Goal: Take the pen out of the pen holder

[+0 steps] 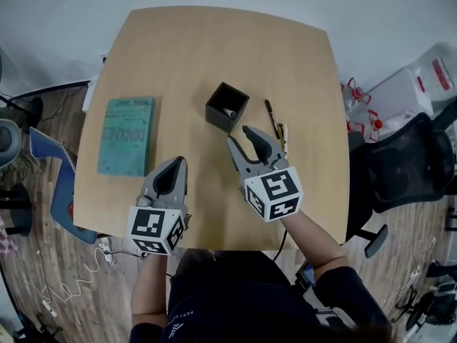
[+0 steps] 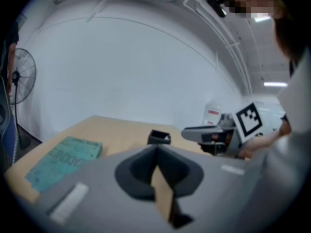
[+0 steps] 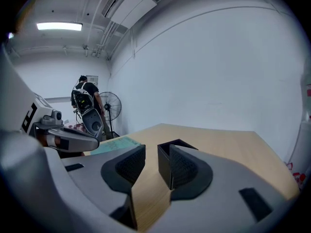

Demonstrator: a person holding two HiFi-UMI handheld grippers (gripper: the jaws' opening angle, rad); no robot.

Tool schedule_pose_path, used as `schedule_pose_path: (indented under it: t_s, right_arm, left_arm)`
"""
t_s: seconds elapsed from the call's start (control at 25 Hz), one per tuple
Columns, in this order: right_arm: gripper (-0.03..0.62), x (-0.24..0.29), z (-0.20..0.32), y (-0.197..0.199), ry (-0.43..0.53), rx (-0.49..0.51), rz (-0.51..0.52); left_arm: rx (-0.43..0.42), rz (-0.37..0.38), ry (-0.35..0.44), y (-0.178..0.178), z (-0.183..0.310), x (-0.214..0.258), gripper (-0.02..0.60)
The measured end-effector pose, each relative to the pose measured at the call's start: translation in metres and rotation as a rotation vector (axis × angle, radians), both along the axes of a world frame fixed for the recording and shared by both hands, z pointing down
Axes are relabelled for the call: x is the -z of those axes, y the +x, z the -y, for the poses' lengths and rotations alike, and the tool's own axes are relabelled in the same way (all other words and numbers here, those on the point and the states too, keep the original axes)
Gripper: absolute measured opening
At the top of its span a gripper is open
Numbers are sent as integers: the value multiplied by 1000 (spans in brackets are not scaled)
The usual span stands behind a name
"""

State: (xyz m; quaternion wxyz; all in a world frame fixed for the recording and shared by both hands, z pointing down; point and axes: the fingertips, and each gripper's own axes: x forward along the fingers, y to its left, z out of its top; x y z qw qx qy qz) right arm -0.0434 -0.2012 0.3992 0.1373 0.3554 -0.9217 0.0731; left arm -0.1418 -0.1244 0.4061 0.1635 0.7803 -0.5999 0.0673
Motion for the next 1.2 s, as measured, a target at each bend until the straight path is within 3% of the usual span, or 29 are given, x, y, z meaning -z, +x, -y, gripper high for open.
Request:
schedule_pose_path:
  t_s: [0.64, 1.2]
  right_arm:
    - [118, -30, 52, -15, -46, -118, -90]
    - [89, -46, 63, -18, -70, -182, -146]
  left_arm:
    - [-139, -27, -51, -10, 62, -25, 5]
    - [-172, -70, -86, -26, 70, -42, 5]
